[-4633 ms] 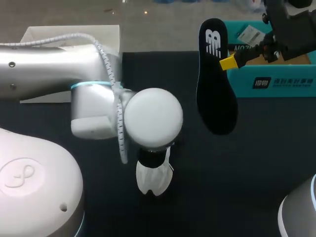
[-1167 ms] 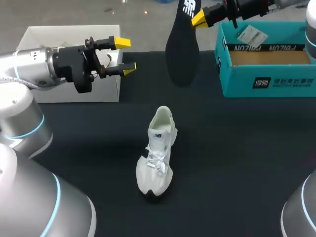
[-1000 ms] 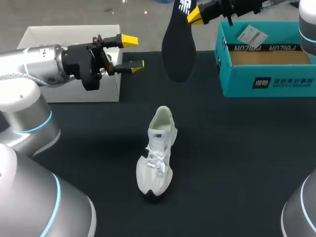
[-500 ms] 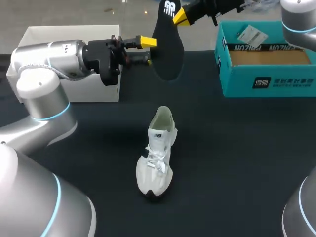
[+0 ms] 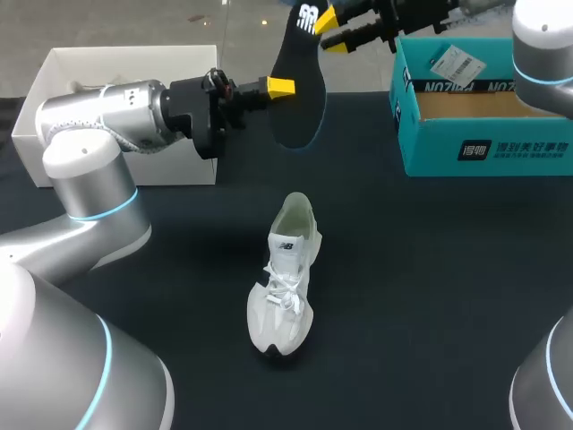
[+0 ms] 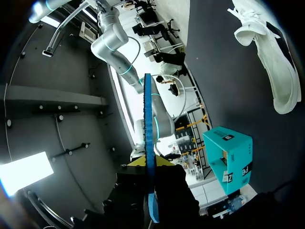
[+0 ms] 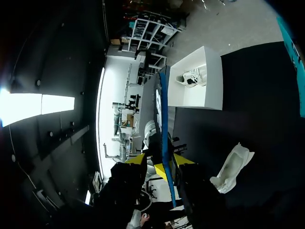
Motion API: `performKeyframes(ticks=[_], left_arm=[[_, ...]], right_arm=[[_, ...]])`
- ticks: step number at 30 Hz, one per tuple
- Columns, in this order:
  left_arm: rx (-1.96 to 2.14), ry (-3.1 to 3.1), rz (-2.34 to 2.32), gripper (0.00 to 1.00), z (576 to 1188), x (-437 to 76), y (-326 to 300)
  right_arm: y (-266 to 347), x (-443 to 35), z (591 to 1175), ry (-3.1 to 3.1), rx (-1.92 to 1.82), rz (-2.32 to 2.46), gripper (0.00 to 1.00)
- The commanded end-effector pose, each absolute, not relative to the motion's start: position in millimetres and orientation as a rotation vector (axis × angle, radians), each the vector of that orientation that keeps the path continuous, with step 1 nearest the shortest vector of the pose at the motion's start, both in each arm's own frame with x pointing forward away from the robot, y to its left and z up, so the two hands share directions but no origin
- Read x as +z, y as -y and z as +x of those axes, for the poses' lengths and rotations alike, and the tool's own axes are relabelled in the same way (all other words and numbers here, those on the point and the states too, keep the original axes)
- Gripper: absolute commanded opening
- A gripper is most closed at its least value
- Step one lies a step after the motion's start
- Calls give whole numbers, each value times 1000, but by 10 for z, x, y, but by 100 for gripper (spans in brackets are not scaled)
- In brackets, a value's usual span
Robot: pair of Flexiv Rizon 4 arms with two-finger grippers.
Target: Take the shoe out of the shoebox, open the shoe tongue, remove and reinsert the insole, then place the shoe into the shoebox
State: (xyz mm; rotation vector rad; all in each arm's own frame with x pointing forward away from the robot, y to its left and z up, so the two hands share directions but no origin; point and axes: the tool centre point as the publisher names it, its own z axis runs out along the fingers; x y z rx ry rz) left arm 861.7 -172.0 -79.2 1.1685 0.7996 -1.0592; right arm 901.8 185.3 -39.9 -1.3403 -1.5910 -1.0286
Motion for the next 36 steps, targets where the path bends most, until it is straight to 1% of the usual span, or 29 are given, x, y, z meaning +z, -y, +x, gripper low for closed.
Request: performKeyframes(ticks=[1, 7, 13, 17, 21, 32, 36], left_arm=[[-1047, -795, 1169, 0, 8642, -763, 1688], [-1051, -854, 1150, 0, 8732, -671, 1538], [-1087, -958, 1104, 0, 8785, -534, 1405], [-1179, -1068, 1058, 0, 8819, -437, 1360], [-1543, -1242, 910, 0, 8921, -384, 1330], [-1543, -1242, 910, 0, 8921, -384, 1330], [-1757, -2005, 374, 0, 8888, -377, 1230]], right_arm=[[-1648, -486, 8801, 1559, -1145, -1358, 100], [-1307, -618, 8596, 1538, -1215, -1418, 100], [-1102, -613, 8506, 1565, -1338, -1465, 100], [-1055, -587, 8479, 1570, -1425, -1464, 100], [-1060, -606, 8473, 1573, -1421, -1476, 100], [-1092, -635, 8482, 1575, -1405, -1485, 100], [-1091, -638, 8481, 1586, -1386, -1486, 100]])
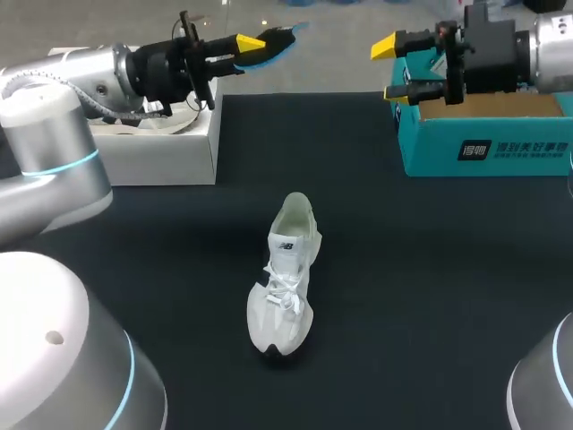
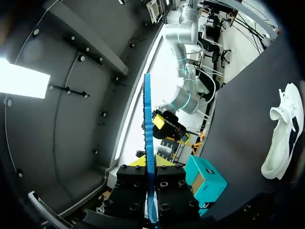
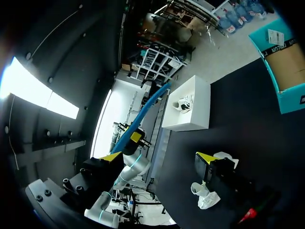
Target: Take the shoe out of the shoebox, open the shoe tongue, remove and reinsert the insole, then place the shoe into the shoebox
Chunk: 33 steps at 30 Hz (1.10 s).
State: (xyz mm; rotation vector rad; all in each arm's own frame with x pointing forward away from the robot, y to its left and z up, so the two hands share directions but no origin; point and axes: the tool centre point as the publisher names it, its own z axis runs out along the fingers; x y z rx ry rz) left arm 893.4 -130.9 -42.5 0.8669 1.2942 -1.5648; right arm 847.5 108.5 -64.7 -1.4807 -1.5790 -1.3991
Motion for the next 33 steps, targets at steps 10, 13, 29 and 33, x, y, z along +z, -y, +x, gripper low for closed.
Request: performKeyframes(ticks=[10, 13, 29, 33], left_arm=[[-1958, -2303, 380, 0, 8743, -288, 1136], [-1958, -2303, 380, 0, 8743, -288, 1136], [-2830, -2834, -384, 0, 8643, -351, 1180], [-2830, -2834, -384, 0, 8643, -351, 1180]], right_arm=[[-1121, -664, 8465, 1596, -1361, -1486, 100], [-1120, -672, 8438, 1593, -1357, -1492, 100], [-1145, -734, 8378, 1601, -1309, -1504, 100], [-1155, -752, 8353, 1598, -1304, -1508, 100]])
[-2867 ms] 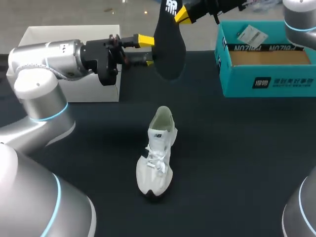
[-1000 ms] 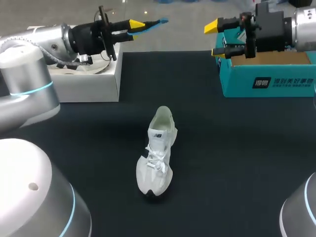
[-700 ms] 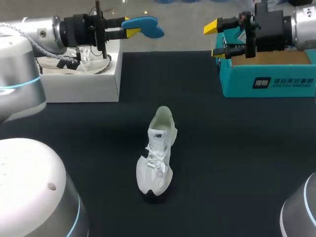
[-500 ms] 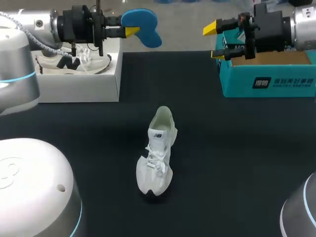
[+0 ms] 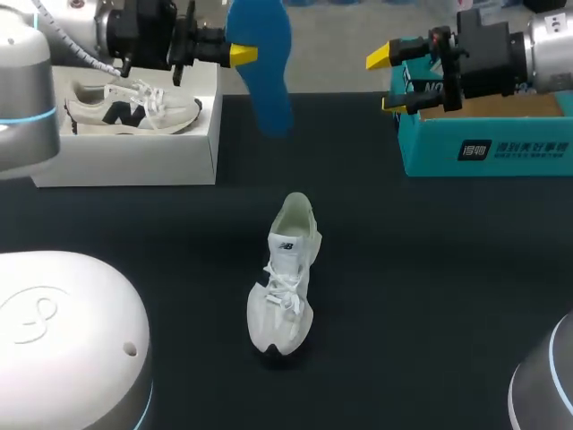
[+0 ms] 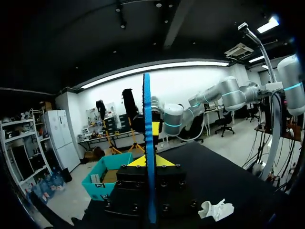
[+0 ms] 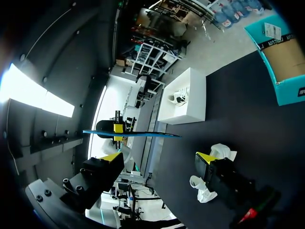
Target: Take the shoe out of the shoebox, open the shoe tongue, remove and reinsert the insole, then place the shoe into the shoebox
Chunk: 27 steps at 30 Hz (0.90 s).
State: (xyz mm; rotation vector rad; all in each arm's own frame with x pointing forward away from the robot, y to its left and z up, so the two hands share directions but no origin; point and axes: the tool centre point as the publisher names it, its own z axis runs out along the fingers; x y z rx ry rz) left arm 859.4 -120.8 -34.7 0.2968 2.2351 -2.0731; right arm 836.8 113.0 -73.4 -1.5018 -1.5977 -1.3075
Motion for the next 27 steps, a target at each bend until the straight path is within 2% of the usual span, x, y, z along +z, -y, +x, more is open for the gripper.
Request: performKeyframes(ticks=[1, 21, 27], left_arm=[[-2830, -2834, -384, 0, 8643, -351, 1180], [-2830, -2834, -384, 0, 8643, -351, 1180], [-3080, -2566, -1284, 0, 8640, -352, 1180]], right_arm=[[-1154, -757, 8348, 1598, -1301, -1509, 100], [-1148, -803, 8326, 1599, -1272, -1525, 100], [-1176, -826, 8321, 1596, -1258, -1532, 100]])
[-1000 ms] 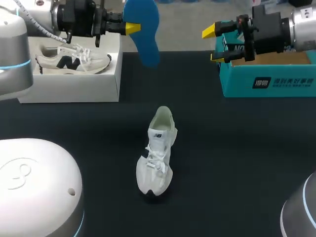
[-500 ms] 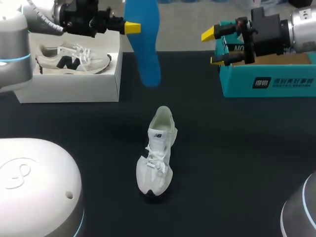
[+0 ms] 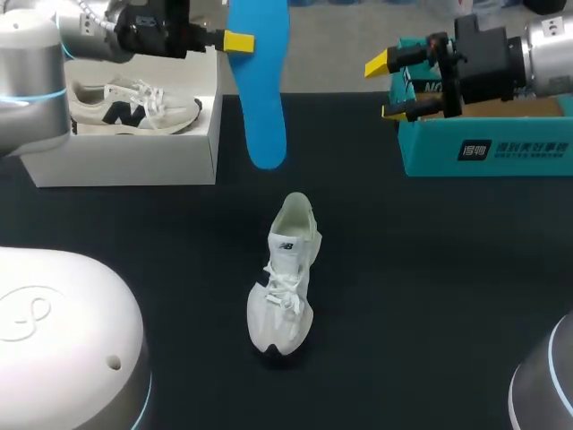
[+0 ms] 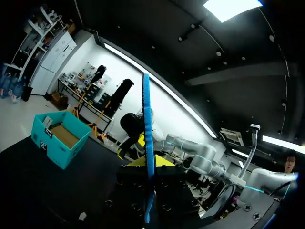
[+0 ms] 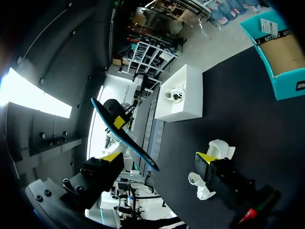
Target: Take the shoe out of the shoebox, open the shoe tongue, remove and reinsert the insole, then place the shoe into the shoebox
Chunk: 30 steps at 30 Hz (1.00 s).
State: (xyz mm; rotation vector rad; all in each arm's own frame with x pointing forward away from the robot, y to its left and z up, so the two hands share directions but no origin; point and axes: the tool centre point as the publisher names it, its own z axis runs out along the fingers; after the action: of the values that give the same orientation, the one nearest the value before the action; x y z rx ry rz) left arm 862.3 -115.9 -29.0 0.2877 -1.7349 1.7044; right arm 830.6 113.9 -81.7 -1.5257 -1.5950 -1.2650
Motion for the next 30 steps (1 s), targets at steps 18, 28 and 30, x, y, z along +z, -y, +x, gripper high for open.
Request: performKeyframes(ticks=[18, 28, 30], left_arm=[[1359, 1295, 923, 0, 8538, -373, 1209], [1361, 1275, 896, 0, 8613, -491, 1279], [1351, 1269, 906, 0, 8645, -522, 1294]], right_arm=[[-1148, -828, 8346, 1599, -1247, -1540, 100], [-1051, -538, 8484, 1838, -1268, -1614, 100], [-1056, -451, 8496, 1912, -1230, -1638, 100]])
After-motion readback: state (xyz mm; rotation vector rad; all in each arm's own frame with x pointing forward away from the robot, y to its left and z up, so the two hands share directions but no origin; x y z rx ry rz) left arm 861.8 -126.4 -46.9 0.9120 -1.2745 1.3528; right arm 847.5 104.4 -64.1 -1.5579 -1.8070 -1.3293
